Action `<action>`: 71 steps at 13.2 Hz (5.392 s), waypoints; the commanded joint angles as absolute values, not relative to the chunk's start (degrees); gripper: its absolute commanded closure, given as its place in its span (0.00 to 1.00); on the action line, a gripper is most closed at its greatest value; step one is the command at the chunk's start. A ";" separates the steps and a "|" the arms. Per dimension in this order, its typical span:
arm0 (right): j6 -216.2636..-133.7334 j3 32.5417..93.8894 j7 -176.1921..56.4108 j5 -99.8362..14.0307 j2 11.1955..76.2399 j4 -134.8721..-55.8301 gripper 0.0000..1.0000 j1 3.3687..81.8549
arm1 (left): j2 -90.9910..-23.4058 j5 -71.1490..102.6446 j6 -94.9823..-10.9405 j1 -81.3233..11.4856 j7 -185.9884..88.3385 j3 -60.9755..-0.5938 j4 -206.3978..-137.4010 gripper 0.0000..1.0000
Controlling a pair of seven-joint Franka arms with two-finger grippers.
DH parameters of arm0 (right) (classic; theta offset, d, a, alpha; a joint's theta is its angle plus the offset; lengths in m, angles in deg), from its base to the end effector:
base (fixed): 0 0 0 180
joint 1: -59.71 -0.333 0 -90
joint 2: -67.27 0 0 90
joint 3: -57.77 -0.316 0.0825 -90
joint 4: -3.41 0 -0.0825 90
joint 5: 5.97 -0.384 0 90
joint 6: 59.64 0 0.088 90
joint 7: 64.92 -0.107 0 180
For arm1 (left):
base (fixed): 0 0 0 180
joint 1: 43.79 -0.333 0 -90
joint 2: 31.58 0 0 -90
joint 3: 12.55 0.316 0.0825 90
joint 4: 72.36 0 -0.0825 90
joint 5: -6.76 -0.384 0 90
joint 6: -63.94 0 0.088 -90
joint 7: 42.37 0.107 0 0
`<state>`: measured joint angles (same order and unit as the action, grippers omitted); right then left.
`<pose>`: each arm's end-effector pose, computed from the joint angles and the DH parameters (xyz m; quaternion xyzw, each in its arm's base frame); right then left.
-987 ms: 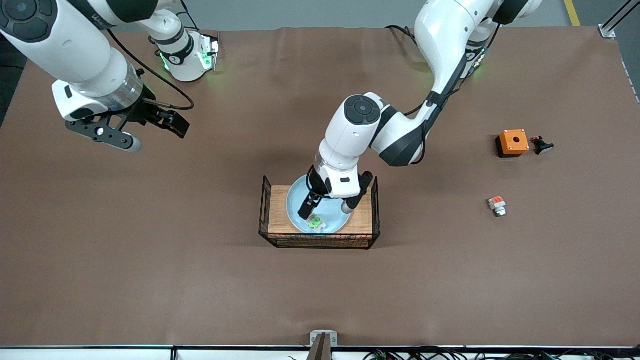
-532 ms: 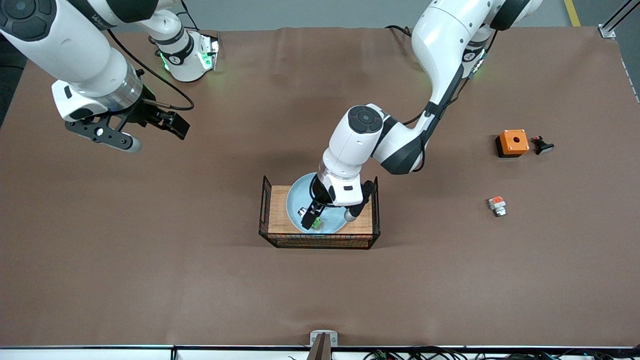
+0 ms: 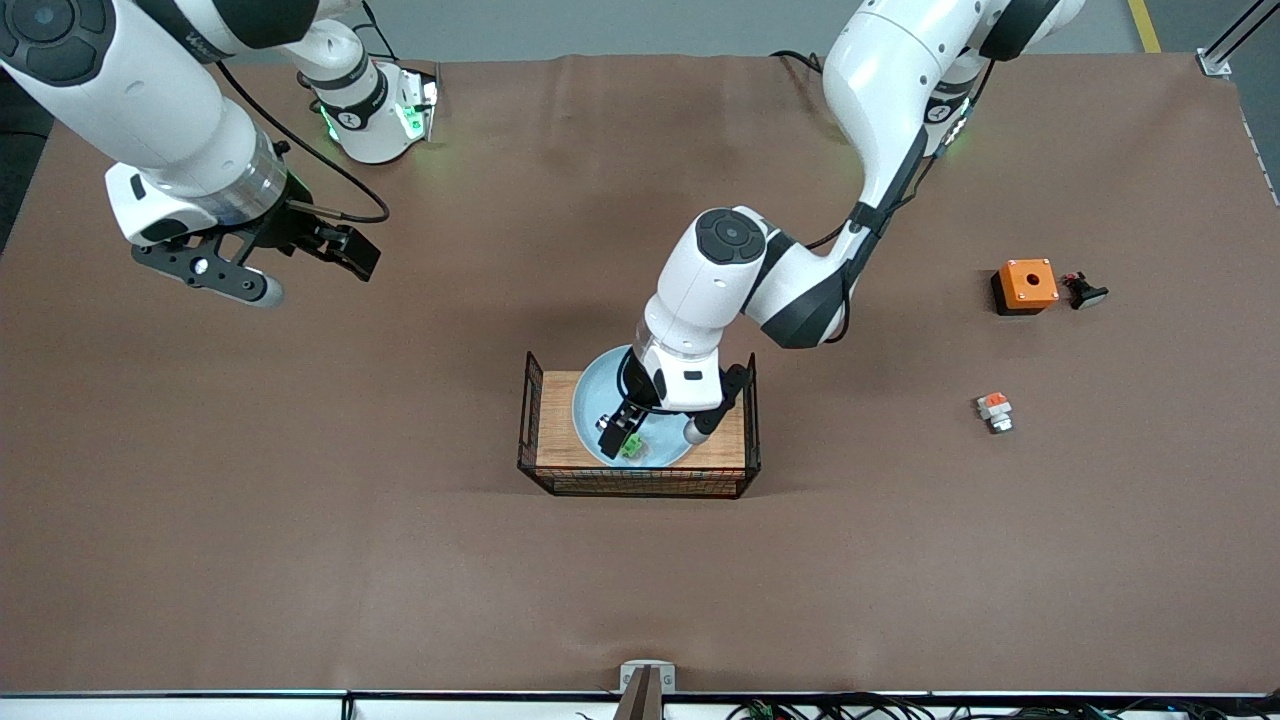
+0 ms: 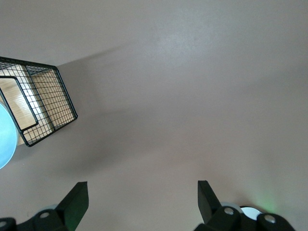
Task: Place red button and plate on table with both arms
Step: 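Close the left gripper on the green switch, then lift the switch with the left gripper while the right gripper advances, then set the switch down with the left gripper while the right gripper lowers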
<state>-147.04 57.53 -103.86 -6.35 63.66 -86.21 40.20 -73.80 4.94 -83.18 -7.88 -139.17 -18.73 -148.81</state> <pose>0.5334 0.1922 0.5885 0.9847 -0.1665 -0.0460 0.0219 0.5923 -0.5048 0.3498 0.8549 0.4554 0.0682 0.2389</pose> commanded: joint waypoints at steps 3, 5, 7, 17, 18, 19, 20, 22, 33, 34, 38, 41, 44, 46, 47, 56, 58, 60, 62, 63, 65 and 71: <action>-147.09 57.94 -103.86 -5.79 63.23 -85.62 0.00 39.58 | -74.99 3.77 -83.63 -7.23 -137.65 -17.82 -147.86 0.19; -147.09 57.94 -103.86 -5.79 63.23 -85.63 0.00 39.58 | -74.99 3.77 -83.63 -7.23 -137.38 -17.82 -147.86 0.20; -147.09 57.94 -103.86 -5.79 63.23 -85.71 0.00 39.58 | -75.08 3.68 -83.54 -7.06 -137.47 -17.82 -148.04 0.21; -147.09 57.94 -103.77 -5.79 63.23 -85.71 0.00 39.67 | -76.05 2.71 -83.54 -6.97 -137.56 -17.91 -148.04 0.63; -147.09 57.94 -103.77 -5.79 63.23 -85.71 0.00 39.67 | -76.05 2.71 -83.54 -6.97 -137.47 -17.82 -148.04 0.75; -147.09 57.94 -103.77 -5.79 63.14 -85.71 0.00 39.58 | -75.96 2.71 -83.54 -6.97 -137.56 -17.82 -148.04 0.87; -147.09 57.94 -103.77 -5.79 63.14 -85.71 0.00 39.58 | -75.70 2.71 -83.46 -6.97 -137.56 -17.82 -148.04 0.94; -147.09 57.94 -103.77 -5.71 63.23 -85.36 0.00 39.58 | -75.00 2.71 -82.93 -6.97 -137.56 -17.91 -148.04 0.98; -153.57 57.85 -134.56 -6.67 62.09 -89.48 0.01 26.51 | -57.61 3.24 -55.53 -11.78 -131.01 -18.43 -148.39 1.00; -155.86 57.85 -139.58 -6.67 61.65 -90.97 0.01 24.92 | -56.29 3.41 -52.11 -13.72 -126.18 -18.52 -148.48 1.00; -165.97 57.85 -164.69 -6.67 56.92 -92.84 0.01 18.42 | -54.16 3.50 -41.37 -23.64 -105.18 -18.61 -149.62 1.00; -175.28 57.94 -182.48 -6.59 50.68 -92.40 0.01 14.90 | -54.16 3.59 -40.13 -31.02 -92.26 -18.61 -151.45 1.00; -177.15 57.94 -187.17 -6.50 45.58 -86.70 0.01 14.18 | -54.77 3.85 -40.21 -38.93 -76.70 -18.61 -155.41 1.00; -177.06 58.03 -188.49 -5.71 42.59 -82.92 0.01 14.18 | -56.27 3.94 -41.00 -43.60 -68.51 -18.61 -157.87 1.00; -177.06 58.12 -188.58 -5.62 41.01 -80.64 0.01 14.62 | -56.97 3.94 -42.22 -45.36 -65.87 -18.52 -159.53 1.00; -177.06 58.47 -187.97 -4.30 32.82 -75.52 0.07 16.21 | -61.10 3.15 -67.25 -61.28 -42.73 -18.44 -178.26 0.99; -177.06 58.47 -187.88 -4.12 32.03 -75.52 0.16 15.59 | -62.95 3.15 -72.45 -61.46 -41.59 -18.35 -180.11 0.97; -177.06 58.47 -187.88 -4.12 32.03 -75.52 0.27 15.41 | -64.09 3.06 -75.36 -62.51 -40.45 -18.26 -180.99 0.91; -177.06 58.47 -187.53 -4.12 32.03 -75.52 0.42 15.41 | -65.06 2.98 -76.16 -62.95 -40.35 -18.35 -181.00 0.66; -177.06 58.47 -187.36 -4.12 31.94 -75.52 0.44 15.41 | -64.98 2.98 -76.16 -62.95 -40.35 -18.35 -181.00 0.42; -177.06 58.38 -187.09 -4.12 31.94 -75.52 0.44 15.33 | -64.10 2.98 -75.90 -63.04 -40.27 -18.43 -181.00 0.05; -177.06 58.38 -182.87 -4.21 31.85 -75.61 0.58 15.24 | -51.21 3.06 -67.30 -62.69 -40.79 -20.71 -179.77 0.01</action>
